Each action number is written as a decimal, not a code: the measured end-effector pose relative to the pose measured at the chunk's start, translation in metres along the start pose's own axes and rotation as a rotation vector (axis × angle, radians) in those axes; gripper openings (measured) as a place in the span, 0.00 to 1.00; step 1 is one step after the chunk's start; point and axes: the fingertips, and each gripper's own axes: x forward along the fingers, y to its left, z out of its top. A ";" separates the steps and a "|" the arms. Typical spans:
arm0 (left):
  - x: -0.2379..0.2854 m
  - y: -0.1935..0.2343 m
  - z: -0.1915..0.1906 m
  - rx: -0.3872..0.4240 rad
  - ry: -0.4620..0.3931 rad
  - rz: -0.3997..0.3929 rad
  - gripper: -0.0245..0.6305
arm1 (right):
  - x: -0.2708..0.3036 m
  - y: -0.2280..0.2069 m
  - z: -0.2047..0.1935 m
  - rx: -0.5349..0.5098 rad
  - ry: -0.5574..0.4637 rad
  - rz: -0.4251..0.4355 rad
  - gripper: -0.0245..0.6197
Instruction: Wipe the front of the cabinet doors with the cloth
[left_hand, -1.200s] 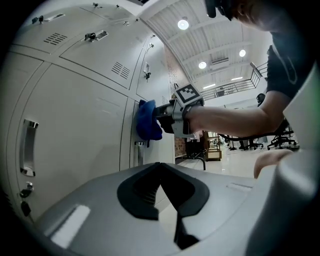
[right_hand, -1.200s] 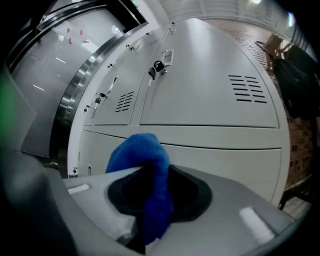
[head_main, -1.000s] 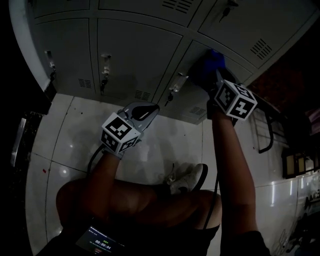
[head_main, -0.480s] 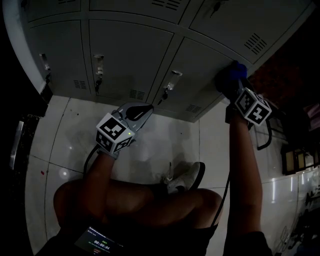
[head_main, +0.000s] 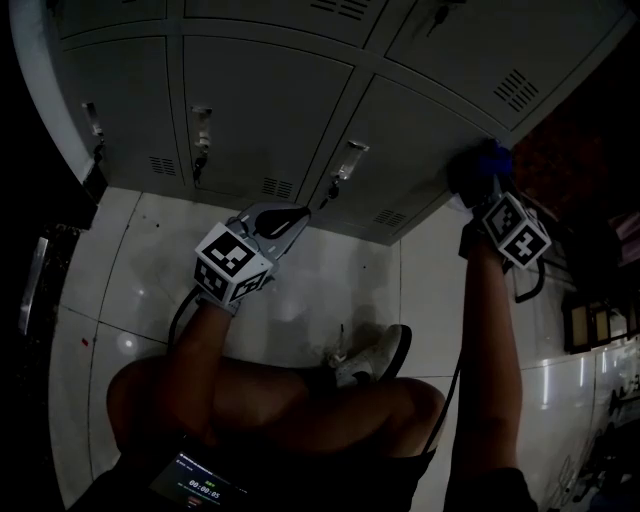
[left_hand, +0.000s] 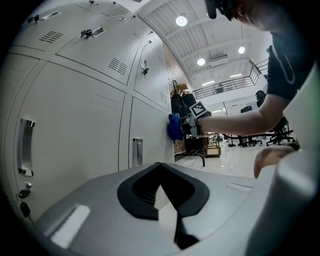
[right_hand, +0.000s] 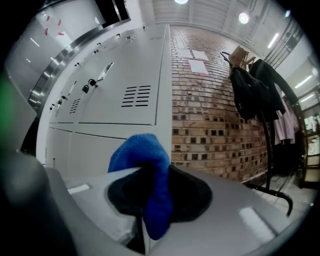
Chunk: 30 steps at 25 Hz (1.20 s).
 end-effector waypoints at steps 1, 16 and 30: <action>0.000 0.000 0.000 0.000 -0.001 0.000 0.04 | -0.002 0.012 -0.002 -0.003 -0.004 0.021 0.16; -0.001 0.002 0.005 -0.018 -0.019 0.007 0.04 | 0.022 0.232 -0.044 -0.049 0.046 0.372 0.16; -0.002 0.003 0.001 -0.019 -0.008 0.007 0.04 | 0.029 0.197 -0.051 -0.108 0.059 0.317 0.16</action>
